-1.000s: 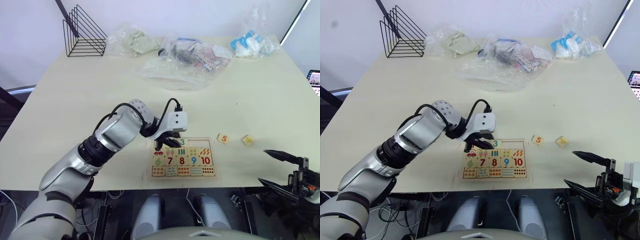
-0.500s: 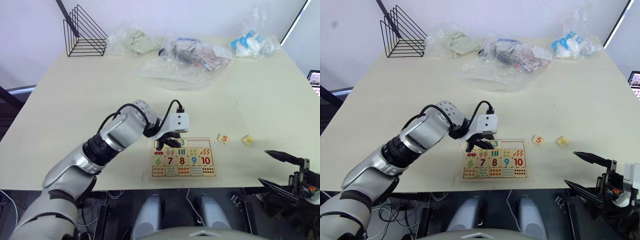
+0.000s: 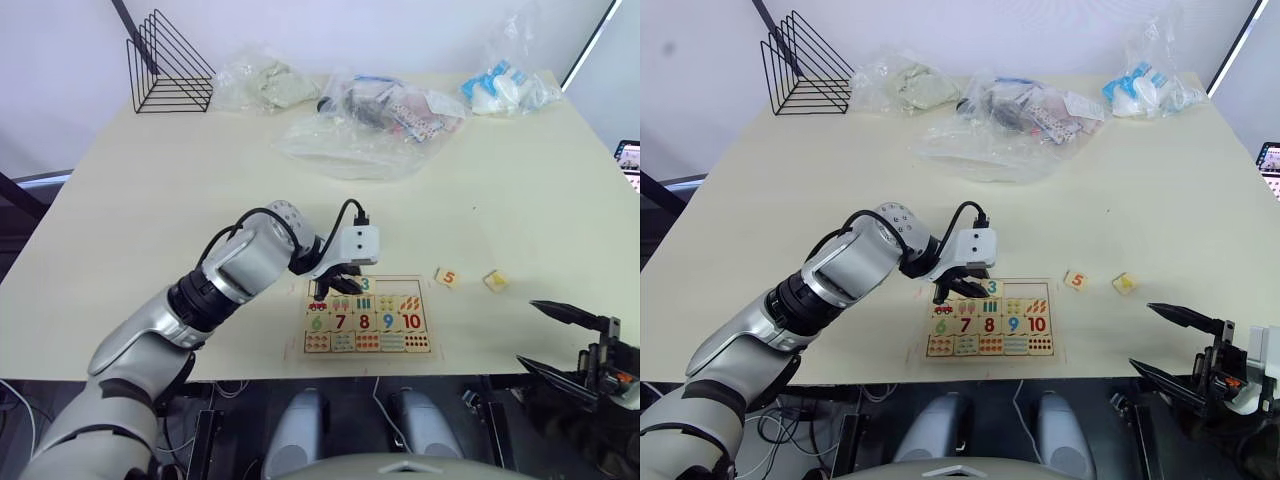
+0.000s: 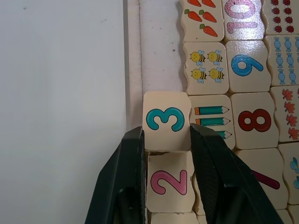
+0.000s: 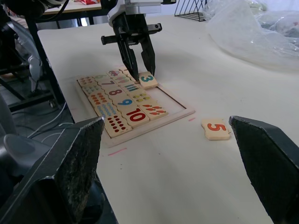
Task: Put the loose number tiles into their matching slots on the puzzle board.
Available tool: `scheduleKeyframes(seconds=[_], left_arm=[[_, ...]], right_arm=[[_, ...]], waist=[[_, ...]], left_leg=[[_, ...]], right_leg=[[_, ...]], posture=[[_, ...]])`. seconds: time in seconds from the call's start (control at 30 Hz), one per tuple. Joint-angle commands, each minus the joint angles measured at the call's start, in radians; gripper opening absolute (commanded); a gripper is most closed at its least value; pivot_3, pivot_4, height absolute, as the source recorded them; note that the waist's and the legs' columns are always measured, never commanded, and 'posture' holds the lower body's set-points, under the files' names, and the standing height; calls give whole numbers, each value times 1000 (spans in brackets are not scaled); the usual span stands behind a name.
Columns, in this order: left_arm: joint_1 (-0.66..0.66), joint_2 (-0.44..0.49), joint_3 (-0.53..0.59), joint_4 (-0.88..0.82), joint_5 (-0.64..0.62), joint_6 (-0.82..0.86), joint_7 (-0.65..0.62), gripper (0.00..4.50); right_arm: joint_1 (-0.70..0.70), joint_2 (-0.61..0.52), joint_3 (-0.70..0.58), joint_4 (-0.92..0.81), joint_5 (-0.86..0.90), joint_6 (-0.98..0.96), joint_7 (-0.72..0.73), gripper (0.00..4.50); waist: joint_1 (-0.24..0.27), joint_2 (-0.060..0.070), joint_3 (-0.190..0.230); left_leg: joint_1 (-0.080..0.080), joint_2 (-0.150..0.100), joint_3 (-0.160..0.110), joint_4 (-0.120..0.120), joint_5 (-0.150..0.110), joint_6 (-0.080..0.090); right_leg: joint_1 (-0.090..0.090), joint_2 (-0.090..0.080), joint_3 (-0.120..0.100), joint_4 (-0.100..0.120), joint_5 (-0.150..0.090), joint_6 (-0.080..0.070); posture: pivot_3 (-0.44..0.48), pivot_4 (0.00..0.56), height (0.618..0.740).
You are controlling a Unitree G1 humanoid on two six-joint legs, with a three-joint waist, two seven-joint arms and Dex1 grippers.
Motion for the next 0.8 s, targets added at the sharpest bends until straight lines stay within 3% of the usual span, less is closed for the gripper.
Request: scheduleKeyframes(seconds=[0.03, 0.3, 0.37, 0.4, 0.57, 0.8], left_arm=[[-18, -1, 2, -14, 5, -10, -4, 902], [-16, -1, 4, -17, 7, -11, -6, 902], [-15, 0, 5, -19, 6, -9, -5, 1946], [-14, 0, 5, -21, 5, -8, -6, 2157], [-13, -1, 10, -24, 1, 1, -4, 4384], [-36, -4, 55, -8, -41, 22, -26, 4479]], right_arm=[[3, 2, -23, -28, 11, -18, -1, 4500], [2, 2, -21, -25, 9, -22, -4, 4500], [1, 2, -21, -23, 8, -23, -4, 4500], [1, 1, -20, -22, 8, -24, -4, 4500], [1, 1, -20, -17, 7, -28, -3, 4500], [0, 1, -21, -12, 6, -32, -2, 4500]], waist=[[0, 0, 0], [0, 0, 0], [0, 0, 0], [0, 0, 0], [0, 0, 0], [0, 0, 0]], left_leg=[[0, 0, 0, 0, 0, 0], [0, 0, 0, 0, 0, 0], [0, 0, 0, 0, 0, 0], [0, 0, 0, 0, 0, 0], [0, 0, 0, 0, 0, 0], [0, 0, 0, 0, 0, 0]], right_leg=[[0, 0, 0, 0, 0, 0], [0, 0, 0, 0, 0, 0], [0, 0, 0, 0, 0, 0], [0, 0, 0, 0, 0, 0], [0, 0, 0, 0, 0, 0], [0, 0, 0, 0, 0, 0]], posture=[[0, 150, 740], [0, 150, 740], [0, 150, 740], [0, 150, 740], [0, 150, 740], [0, 150, 740]])
